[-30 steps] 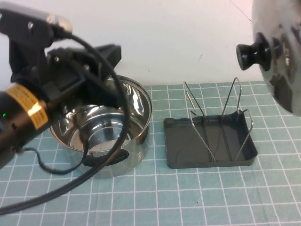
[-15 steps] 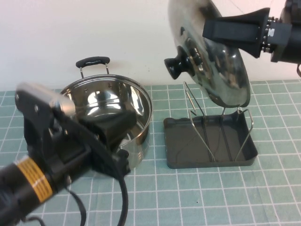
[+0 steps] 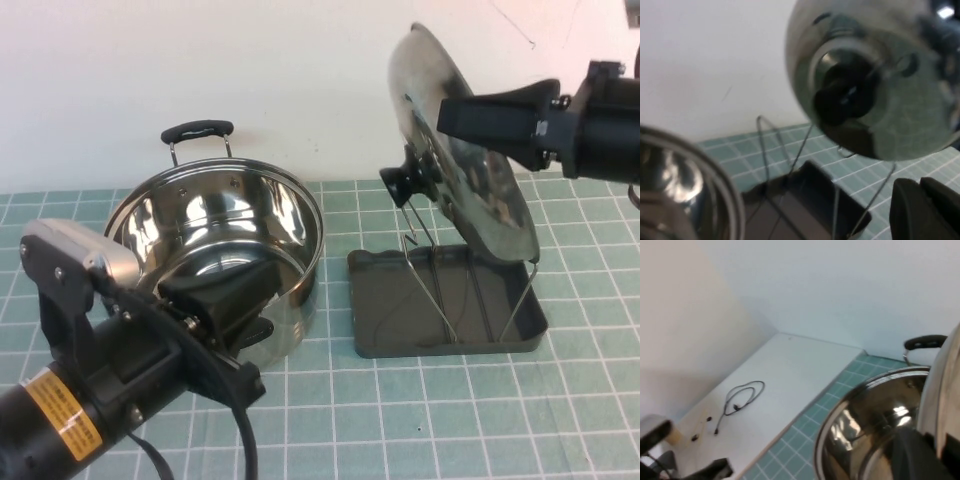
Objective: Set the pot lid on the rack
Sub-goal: Place the pot lid on the pot rack
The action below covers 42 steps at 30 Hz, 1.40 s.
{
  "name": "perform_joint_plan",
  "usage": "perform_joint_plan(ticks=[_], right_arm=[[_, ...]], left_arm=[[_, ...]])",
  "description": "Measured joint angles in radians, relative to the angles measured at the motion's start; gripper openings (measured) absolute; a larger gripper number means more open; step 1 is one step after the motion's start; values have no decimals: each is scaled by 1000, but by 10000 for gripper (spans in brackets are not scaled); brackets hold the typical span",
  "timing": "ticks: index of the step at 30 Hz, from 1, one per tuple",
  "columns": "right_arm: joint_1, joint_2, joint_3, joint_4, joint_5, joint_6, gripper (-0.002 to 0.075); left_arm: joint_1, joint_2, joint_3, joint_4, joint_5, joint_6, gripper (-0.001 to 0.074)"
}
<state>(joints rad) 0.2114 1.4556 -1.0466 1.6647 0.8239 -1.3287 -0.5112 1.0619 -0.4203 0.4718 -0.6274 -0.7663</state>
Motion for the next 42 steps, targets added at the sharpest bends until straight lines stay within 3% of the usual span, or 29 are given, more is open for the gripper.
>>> perform_joint_plan(ticks=[5, 30, 35, 39, 42], right_arm=[[0, 37, 10, 5, -20, -20, 15], [0, 197, 12, 28, -82, -17, 27], [0, 197, 10, 28, -103, -17, 200], [0, 197, 10, 28, -117, -17, 437], [-2, 197, 8, 28, -122, -17, 502]], left_arm=[[0, 0, 0, 59, -85, 10, 1], [0, 0, 0, 219, -109, 22, 0], [0, 0, 0, 228, -112, 22, 0], [0, 0, 0, 229, -123, 22, 0], [0, 0, 0, 229, -151, 39, 0]])
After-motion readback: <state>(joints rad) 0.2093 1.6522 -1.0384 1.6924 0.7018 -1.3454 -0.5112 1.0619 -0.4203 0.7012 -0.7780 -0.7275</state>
